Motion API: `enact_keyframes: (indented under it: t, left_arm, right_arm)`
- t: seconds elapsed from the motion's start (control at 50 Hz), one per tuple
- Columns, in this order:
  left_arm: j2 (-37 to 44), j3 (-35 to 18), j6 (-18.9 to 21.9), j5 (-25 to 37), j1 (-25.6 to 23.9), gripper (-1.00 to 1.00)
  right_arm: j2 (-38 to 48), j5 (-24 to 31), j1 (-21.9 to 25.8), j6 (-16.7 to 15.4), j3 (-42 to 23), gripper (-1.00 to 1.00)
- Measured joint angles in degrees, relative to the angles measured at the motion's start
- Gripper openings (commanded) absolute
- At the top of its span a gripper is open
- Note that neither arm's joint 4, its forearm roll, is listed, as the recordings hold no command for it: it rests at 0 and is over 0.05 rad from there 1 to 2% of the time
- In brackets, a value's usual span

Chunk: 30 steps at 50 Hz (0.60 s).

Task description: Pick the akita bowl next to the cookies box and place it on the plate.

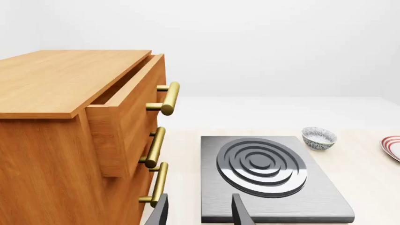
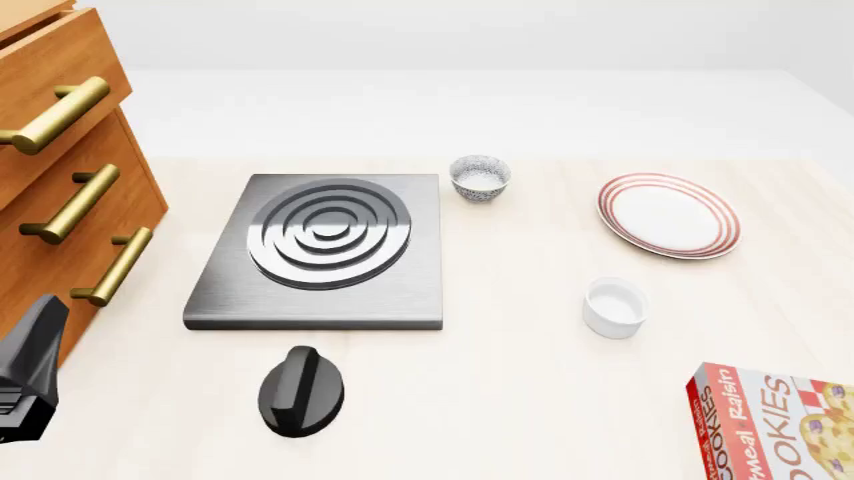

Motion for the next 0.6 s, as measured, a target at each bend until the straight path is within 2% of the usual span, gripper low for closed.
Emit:
enact_keyframes:
  t: [0.26, 0.6]
  left_arm:
    - [0.0, 0.0, 0.0, 0.0, 0.0, 1.0]
    - [0.0, 0.0, 0.0, 0.0, 0.0, 1.0]
  right_arm:
    - [-2.7, 2.2, 0.4, 0.8, 0.7, -1.0]
    - [-8.7, 6.2, 1.3, 3.8, 1.2, -1.0]
